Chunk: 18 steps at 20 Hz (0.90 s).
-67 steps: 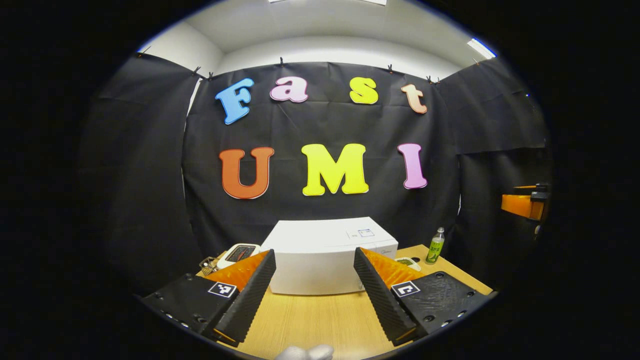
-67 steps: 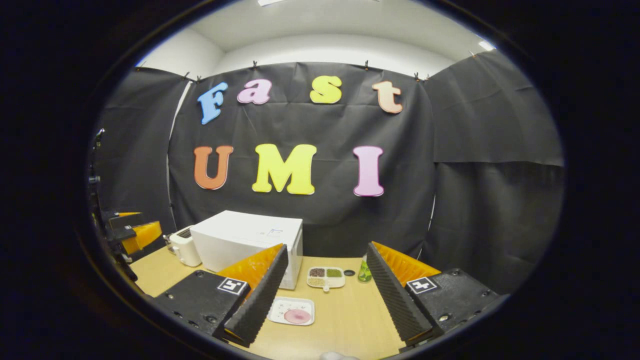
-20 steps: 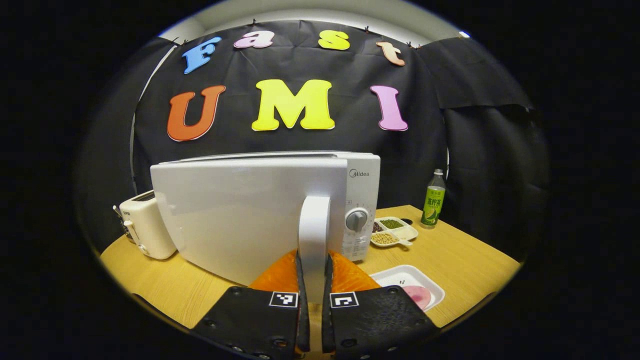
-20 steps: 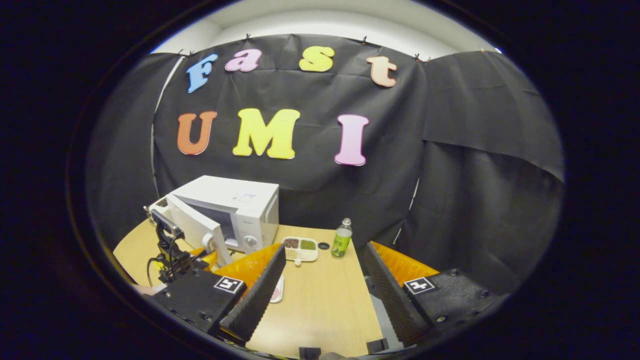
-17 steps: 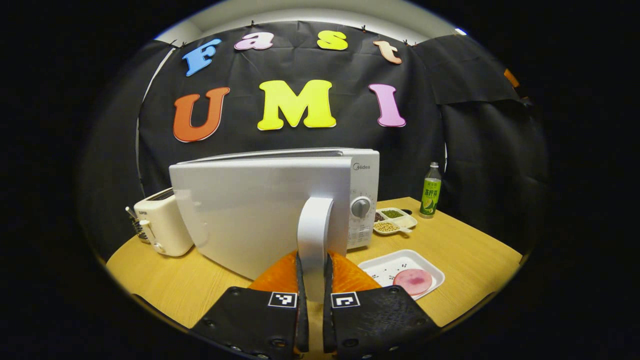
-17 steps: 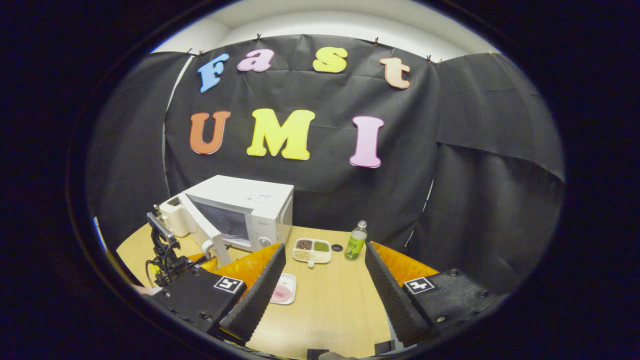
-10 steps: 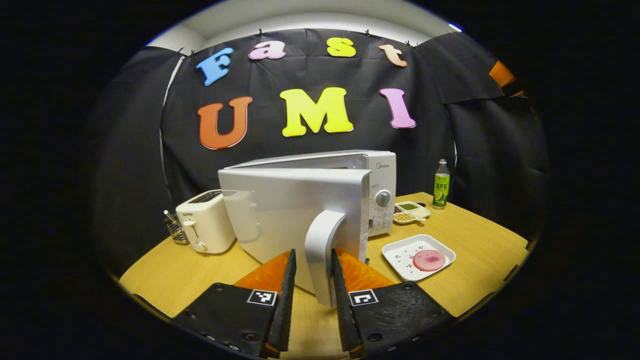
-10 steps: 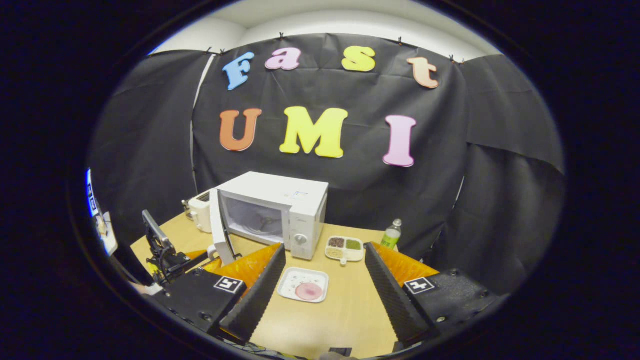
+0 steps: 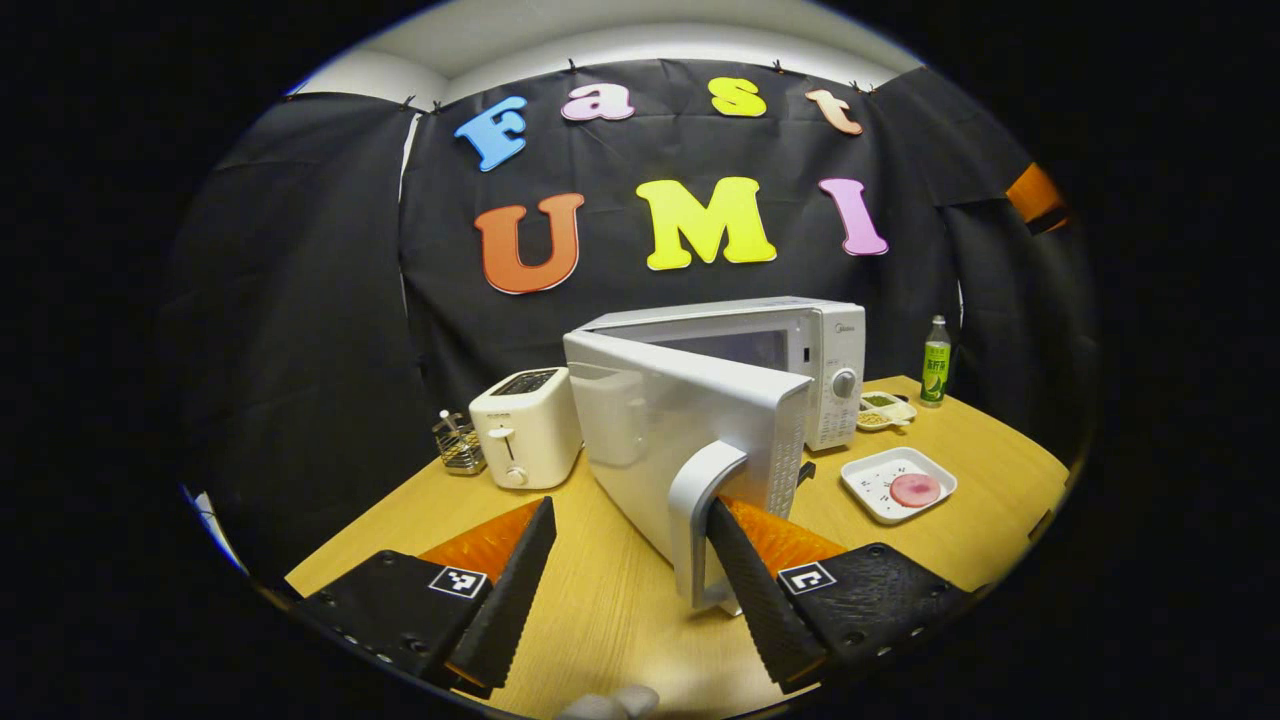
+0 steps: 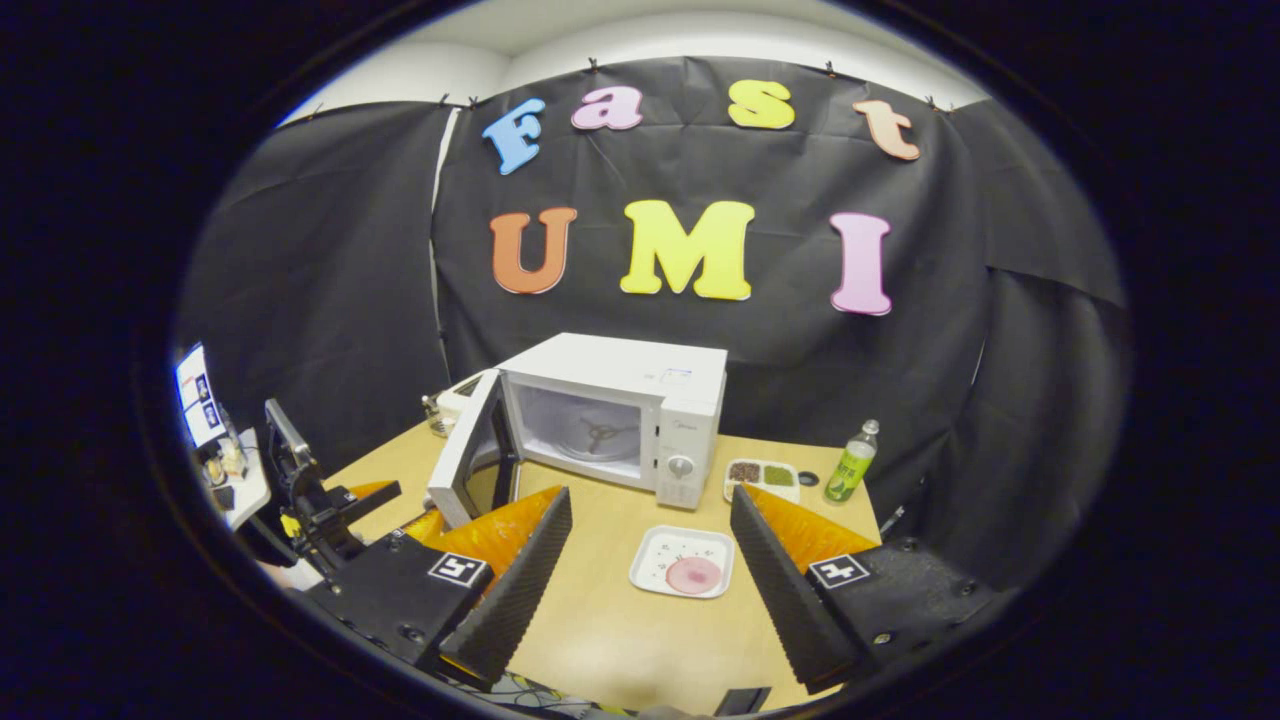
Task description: Open the microwave oven with the left hand, put the food in, and close the microwave oven.
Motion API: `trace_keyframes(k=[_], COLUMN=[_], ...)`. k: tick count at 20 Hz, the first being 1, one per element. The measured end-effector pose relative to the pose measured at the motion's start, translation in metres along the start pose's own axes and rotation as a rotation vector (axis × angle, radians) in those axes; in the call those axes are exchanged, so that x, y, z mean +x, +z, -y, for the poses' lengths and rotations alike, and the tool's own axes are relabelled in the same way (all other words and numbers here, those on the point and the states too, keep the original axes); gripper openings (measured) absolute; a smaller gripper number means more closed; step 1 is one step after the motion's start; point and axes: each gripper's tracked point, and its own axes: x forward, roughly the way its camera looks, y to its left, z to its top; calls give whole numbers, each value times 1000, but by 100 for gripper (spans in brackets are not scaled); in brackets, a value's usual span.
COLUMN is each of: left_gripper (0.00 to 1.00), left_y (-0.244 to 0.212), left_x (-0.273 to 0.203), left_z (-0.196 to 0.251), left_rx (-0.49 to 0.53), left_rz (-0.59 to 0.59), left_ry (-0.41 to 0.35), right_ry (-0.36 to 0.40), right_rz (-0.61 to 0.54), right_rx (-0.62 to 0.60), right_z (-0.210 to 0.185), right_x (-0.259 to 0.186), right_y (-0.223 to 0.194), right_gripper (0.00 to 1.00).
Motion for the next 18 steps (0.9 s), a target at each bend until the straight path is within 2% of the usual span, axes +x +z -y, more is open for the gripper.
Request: trace_keyframes(k=[1,5,6,7,8,10,14,18], left_gripper=[92,93,93,93,93,93,93,93], left_y=[-1,-10,-12,-14,-14,-13,-22,-29], left_x=[-5,-17,-20,-22,-24,-27,-26,-40], left_z=[-11,-55,-65,-76,-87,-109,-156,-169], left_rx=[-10,1,4,9,19,31,32,37], left_rz=[-8,-31,-38,-40,-40,-34,-61,-68], left_ry=[19,94,107,121,138,163,239,264], right_ry=[3,10,11,18,20,9,-9,2], right_rz=[-3,-18,-21,-22,-22,-24,-20,-3], right_rx=[7,25,25,28,33,38,28,65], right_z=[-3,-18,-22,-26,-30,-32,-32,-28], right_x=[0,2,2,3,4,6,10,17], right_y=[-3,-15,-18,-20,-22,-25,-33,-45], right_gripper=[100,100,96,100,96,100,100,96])
